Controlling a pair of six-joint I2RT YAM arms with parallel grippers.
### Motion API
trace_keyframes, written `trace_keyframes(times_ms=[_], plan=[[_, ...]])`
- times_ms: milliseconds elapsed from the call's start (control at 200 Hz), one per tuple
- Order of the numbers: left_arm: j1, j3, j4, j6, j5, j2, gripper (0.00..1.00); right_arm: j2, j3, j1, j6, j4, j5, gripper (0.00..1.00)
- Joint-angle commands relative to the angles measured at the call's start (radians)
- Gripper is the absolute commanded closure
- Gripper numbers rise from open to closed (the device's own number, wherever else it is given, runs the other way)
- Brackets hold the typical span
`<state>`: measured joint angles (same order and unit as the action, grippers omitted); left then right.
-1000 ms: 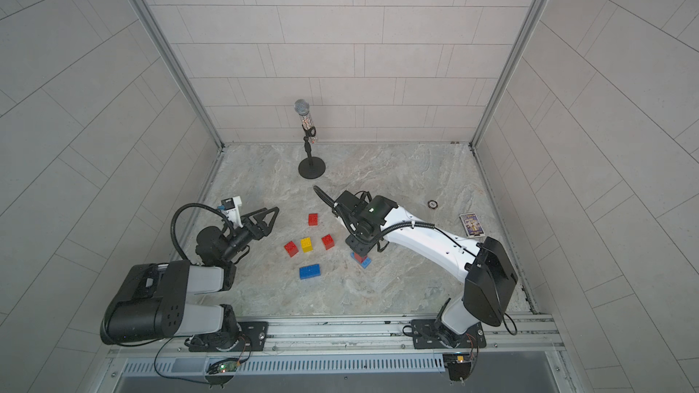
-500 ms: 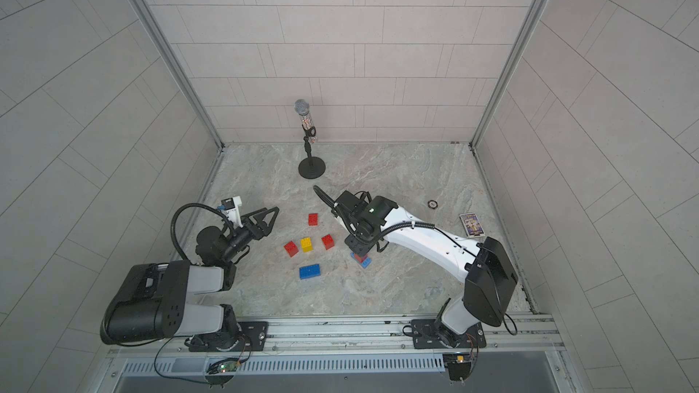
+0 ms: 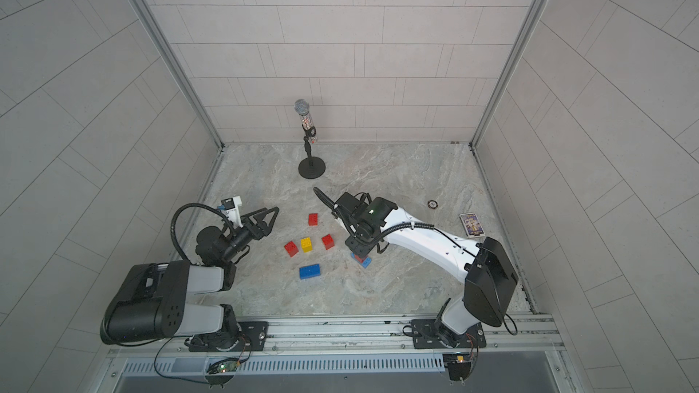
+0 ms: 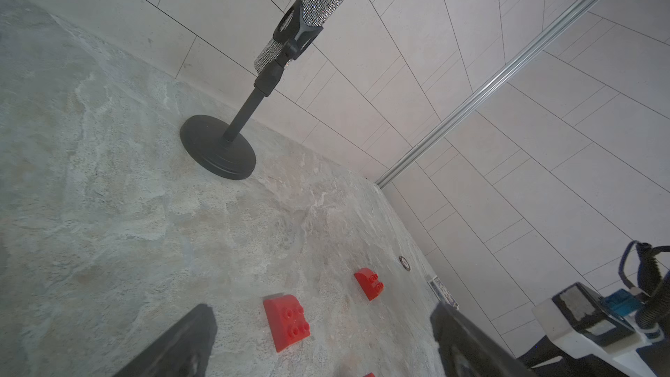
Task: Assemble the number 1 with lego
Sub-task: Assemble the lego brick with the lego brick.
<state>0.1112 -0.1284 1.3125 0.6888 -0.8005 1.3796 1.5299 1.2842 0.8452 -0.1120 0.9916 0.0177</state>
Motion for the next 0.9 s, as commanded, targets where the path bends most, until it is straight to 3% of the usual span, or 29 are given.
trace_keyframes(times_ms=[0,440,780,896], plan=[[0.007,-0.004,0.048,0.008,-0.011,-0.004,0.00,0.021,-0.032,0.000,0.010,0.078,-0.013,0.93],[0.008,-0.004,0.048,0.008,-0.009,-0.003,0.00,0.097,-0.094,-0.003,-0.003,0.010,0.083,0.95],[0.007,-0.005,0.048,0.009,-0.009,-0.002,0.00,0.119,-0.105,-0.005,-0.010,0.015,0.083,0.97],[0.008,-0.006,0.048,0.009,-0.011,0.000,0.00,0.093,-0.080,-0.005,-0.007,0.035,0.070,0.92]])
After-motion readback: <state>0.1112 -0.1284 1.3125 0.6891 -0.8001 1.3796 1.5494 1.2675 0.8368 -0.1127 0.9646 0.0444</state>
